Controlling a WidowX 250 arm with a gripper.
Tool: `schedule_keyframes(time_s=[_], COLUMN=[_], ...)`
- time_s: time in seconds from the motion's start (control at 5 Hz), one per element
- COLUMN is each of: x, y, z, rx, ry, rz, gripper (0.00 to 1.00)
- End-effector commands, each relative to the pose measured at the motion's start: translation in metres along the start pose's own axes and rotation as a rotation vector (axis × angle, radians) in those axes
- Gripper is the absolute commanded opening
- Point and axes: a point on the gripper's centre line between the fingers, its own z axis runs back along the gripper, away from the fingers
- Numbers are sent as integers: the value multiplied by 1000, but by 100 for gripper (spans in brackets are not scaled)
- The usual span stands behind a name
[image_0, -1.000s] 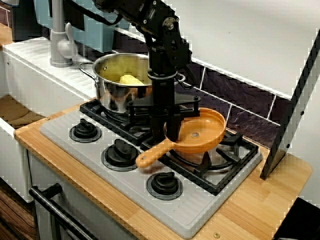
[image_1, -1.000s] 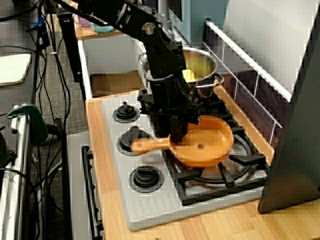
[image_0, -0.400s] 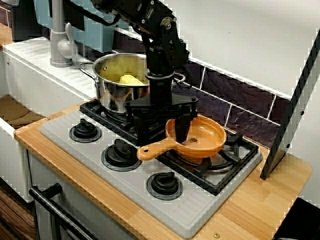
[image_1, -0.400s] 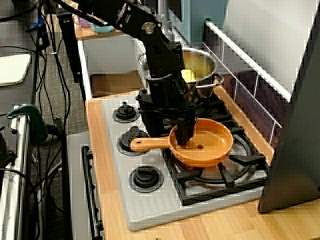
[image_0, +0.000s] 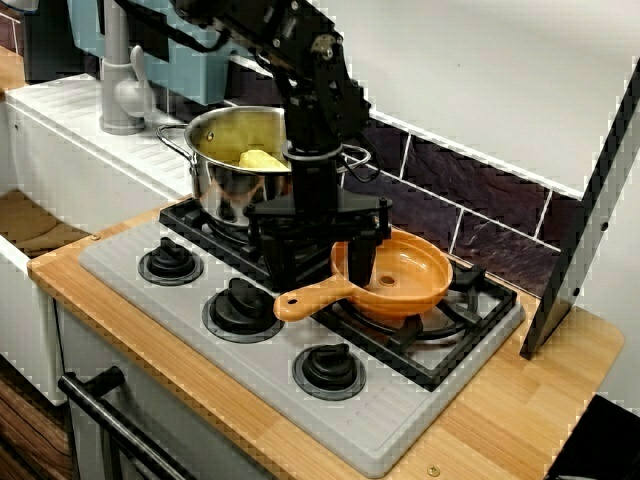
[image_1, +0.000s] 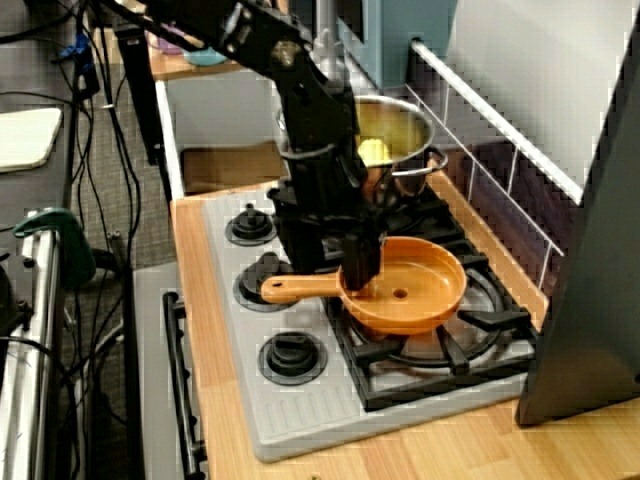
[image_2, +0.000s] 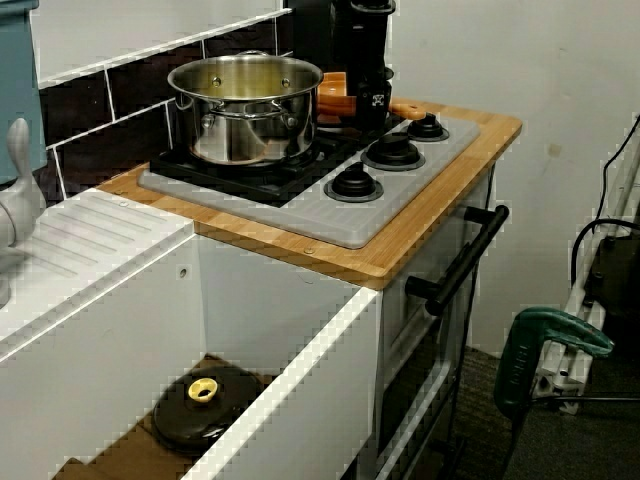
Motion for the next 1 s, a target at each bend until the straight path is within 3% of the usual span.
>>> schedule_keyframes(time_s=[0.0, 0.8], x=[-5, -2], y=[-7, -16], z=[29, 52], rx=[-66, -125], ry=[-43, -17], rz=[-4, -25], gripper=[100, 100])
